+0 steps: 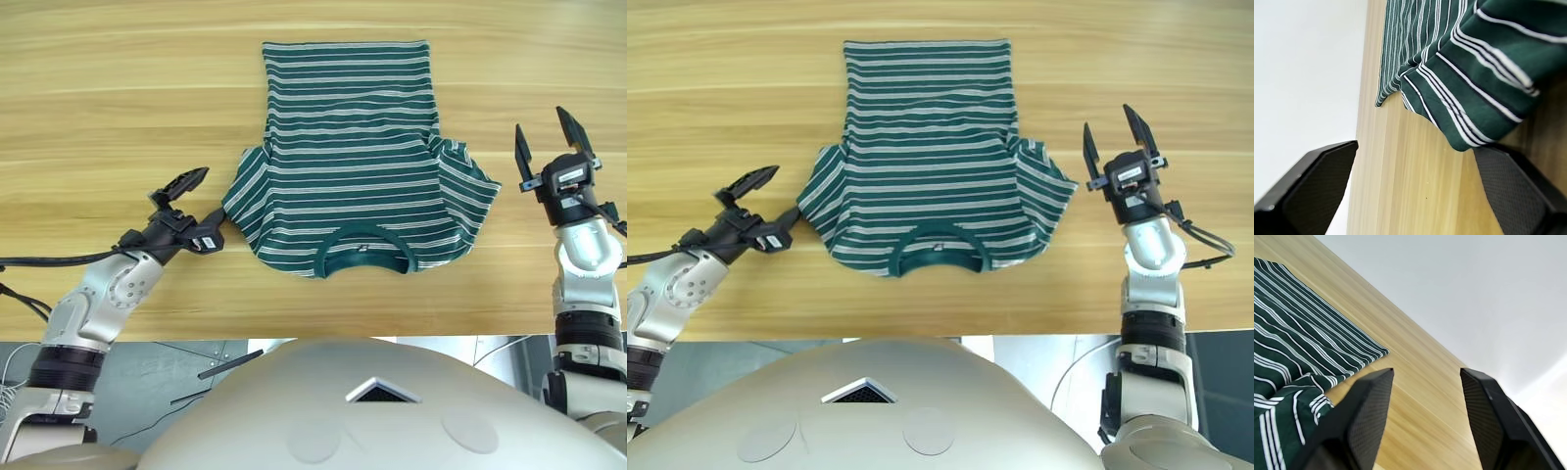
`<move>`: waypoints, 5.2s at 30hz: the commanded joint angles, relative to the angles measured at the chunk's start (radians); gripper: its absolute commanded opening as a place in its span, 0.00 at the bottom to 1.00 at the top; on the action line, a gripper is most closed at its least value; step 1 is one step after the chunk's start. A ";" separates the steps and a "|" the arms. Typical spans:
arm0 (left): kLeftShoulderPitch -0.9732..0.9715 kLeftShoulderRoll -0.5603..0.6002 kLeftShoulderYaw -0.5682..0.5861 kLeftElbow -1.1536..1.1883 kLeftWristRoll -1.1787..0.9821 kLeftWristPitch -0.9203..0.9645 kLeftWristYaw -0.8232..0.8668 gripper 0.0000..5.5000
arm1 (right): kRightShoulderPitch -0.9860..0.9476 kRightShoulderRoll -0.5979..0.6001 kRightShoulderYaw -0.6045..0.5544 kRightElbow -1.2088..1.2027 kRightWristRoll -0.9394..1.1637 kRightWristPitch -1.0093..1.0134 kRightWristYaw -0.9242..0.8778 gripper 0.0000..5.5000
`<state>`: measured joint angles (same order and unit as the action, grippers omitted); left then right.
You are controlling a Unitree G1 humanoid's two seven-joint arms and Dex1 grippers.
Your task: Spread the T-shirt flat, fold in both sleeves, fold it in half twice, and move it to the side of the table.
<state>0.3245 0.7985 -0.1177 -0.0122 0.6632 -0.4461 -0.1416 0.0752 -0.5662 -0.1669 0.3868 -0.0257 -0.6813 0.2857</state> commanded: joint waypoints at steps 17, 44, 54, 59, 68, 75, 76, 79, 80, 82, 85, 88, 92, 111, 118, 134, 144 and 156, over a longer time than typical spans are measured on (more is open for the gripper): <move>0.122 0.041 0.001 -0.097 -0.030 0.089 -0.160 0.79 | -0.015 -0.017 0.010 0.018 -0.036 -0.011 0.001 0.46; -0.059 -0.030 -0.108 0.114 0.014 0.077 -0.057 0.43 | 0.003 -0.011 -0.005 0.060 -0.030 -0.046 -0.010 0.46; -0.060 -0.017 -0.142 0.124 0.023 0.079 -0.079 0.18 | 0.013 -0.012 -0.008 0.045 -0.025 -0.044 -0.002 0.46; -0.048 -0.002 -0.158 0.114 0.025 0.082 -0.098 0.07 | 0.021 -0.012 -0.010 0.025 -0.024 -0.036 0.000 0.46; -0.046 0.000 -0.197 0.118 0.056 0.073 -0.085 0.05 | 0.029 -0.014 -0.011 0.005 -0.022 -0.023 0.003 0.46; -0.025 -0.004 -0.176 0.107 0.080 0.117 -0.029 0.30 | 0.040 -0.014 -0.020 0.006 -0.017 -0.025 0.000 0.46; -0.020 -0.001 -0.175 0.103 0.087 0.124 -0.023 0.34 | 0.041 -0.014 -0.021 0.007 -0.017 -0.025 0.000 0.46; 0.012 0.025 -0.164 0.081 0.115 0.158 -0.024 0.39 | 0.043 -0.012 -0.026 0.011 -0.017 -0.027 -0.001 0.46; 0.028 0.039 -0.153 0.062 0.115 0.167 -0.035 0.39 | 0.045 -0.010 -0.026 0.013 -0.018 -0.027 -0.001 0.46; 0.051 0.060 -0.133 0.015 0.117 0.181 -0.047 0.39 | 0.047 -0.009 -0.026 0.014 -0.018 -0.027 0.000 0.46; 0.062 0.065 -0.130 -0.030 0.128 0.187 -0.047 0.39 | 0.047 -0.008 -0.026 0.014 -0.018 -0.025 0.001 0.46; 0.030 0.054 -0.175 -0.006 0.147 0.168 -0.055 0.39 | 0.048 -0.004 -0.024 0.010 -0.020 -0.023 -0.002 0.46; 0.001 0.061 -0.195 0.041 0.151 0.154 -0.057 0.39 | 0.043 0.006 -0.019 0.017 -0.024 -0.026 -0.006 0.46; -0.044 0.072 -0.278 0.112 0.141 0.103 -0.134 0.14 | 0.040 0.004 -0.022 0.014 -0.020 -0.019 0.000 0.46; -0.058 0.069 -0.281 0.125 0.137 0.108 -0.131 0.05 | 0.050 0.008 -0.022 0.003 -0.019 -0.014 -0.001 0.46; -0.012 0.023 -0.217 0.053 0.054 0.094 -0.006 0.00 | 0.041 -0.004 -0.027 0.008 -0.011 -0.010 0.010 0.46; -0.044 -0.069 -0.192 -0.053 0.008 0.005 0.070 0.00 | 0.025 0.000 -0.015 0.018 -0.016 -0.010 0.014 0.46; -0.146 -0.167 -0.125 -0.049 0.048 -0.025 0.205 0.00 | 0.020 0.008 0.003 0.041 -0.025 -0.019 0.008 0.46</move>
<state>0.2014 0.6401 -0.2552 -0.0846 0.6843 -0.4791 0.0519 0.1070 -0.5626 -0.1681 0.4258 -0.0555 -0.6990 0.2883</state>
